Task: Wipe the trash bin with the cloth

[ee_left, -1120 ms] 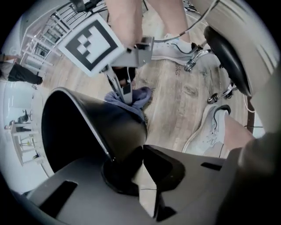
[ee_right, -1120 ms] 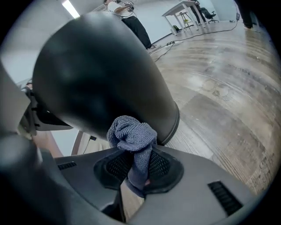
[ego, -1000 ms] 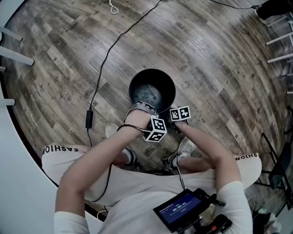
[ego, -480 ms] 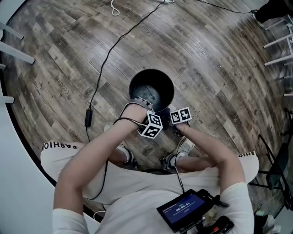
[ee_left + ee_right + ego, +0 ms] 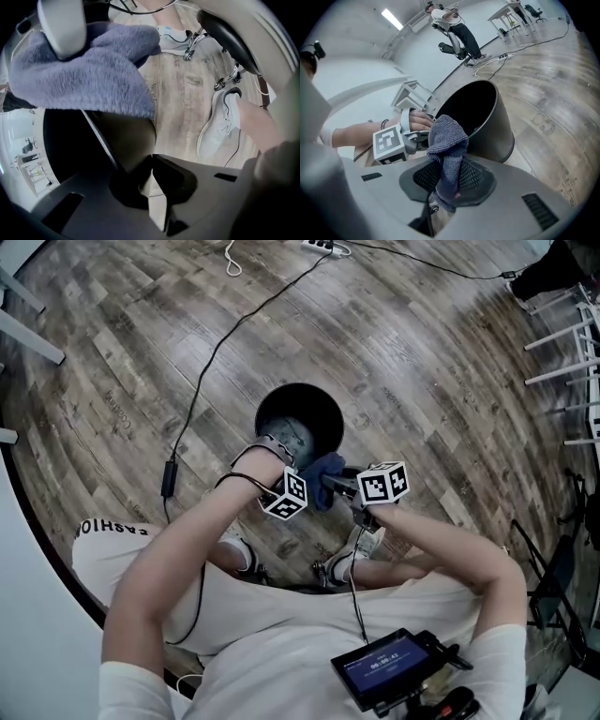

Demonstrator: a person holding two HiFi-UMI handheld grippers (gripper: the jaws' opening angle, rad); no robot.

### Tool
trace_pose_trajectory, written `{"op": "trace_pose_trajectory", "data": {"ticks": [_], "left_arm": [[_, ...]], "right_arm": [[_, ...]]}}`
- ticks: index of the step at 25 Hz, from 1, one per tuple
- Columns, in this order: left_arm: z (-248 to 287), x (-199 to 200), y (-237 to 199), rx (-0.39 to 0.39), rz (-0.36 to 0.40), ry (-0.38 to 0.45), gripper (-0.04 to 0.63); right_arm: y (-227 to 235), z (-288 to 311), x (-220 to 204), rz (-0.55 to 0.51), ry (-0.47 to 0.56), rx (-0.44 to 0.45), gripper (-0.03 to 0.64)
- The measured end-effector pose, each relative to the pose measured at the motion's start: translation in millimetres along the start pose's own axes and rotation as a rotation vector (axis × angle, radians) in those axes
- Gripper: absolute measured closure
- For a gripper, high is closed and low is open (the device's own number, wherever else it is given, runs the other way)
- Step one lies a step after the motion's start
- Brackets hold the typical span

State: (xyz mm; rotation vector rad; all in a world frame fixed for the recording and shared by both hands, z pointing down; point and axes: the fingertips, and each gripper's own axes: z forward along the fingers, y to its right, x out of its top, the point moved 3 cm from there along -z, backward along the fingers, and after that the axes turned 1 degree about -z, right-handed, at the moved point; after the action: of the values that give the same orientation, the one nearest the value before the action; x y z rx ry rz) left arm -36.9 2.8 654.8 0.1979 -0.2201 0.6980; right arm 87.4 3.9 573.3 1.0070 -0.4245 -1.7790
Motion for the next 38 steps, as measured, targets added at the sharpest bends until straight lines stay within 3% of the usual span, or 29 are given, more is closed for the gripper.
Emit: {"op": "trace_pose_trajectory", "data": {"ticks": [7, 12, 19, 23, 28, 31, 34, 38], "left_arm": [[-2, 8, -2, 0.001, -0.035, 0.005, 0.563], [-2, 14, -8, -0.016, -0.086, 0.002, 0.564], [-2, 20, -12, -0.04, -0.133, 0.006, 0.565], [-2, 23, -15, -0.046, -0.146, 0.023, 0.565], [-1, 23, -16, -0.032, -0.157, 0.039, 0.558], [-4, 28, -13, -0.045, -0.159, 0.101, 0.557], [-10, 24, -4, -0.102, -0.14, 0.145, 0.462], [-8, 9, 1, -0.113, -0.133, 0.099, 0.356]], "right_arm": [[44, 32, -17, 0.032, -0.046, -0.04, 0.54], [92, 66, -39, -0.007, -0.086, -0.089, 0.54], [162, 115, -74, 0.011, -0.09, -0.212, 0.54], [178, 124, -83, -0.024, -0.056, -0.275, 0.54], [168, 116, -86, -0.027, -0.084, -0.304, 0.54], [137, 93, -92, -0.019, -0.114, -0.262, 0.54], [95, 68, -83, -0.024, -0.114, -0.184, 0.54], [43, 31, -53, -0.005, -0.044, -0.105, 0.54]]}}
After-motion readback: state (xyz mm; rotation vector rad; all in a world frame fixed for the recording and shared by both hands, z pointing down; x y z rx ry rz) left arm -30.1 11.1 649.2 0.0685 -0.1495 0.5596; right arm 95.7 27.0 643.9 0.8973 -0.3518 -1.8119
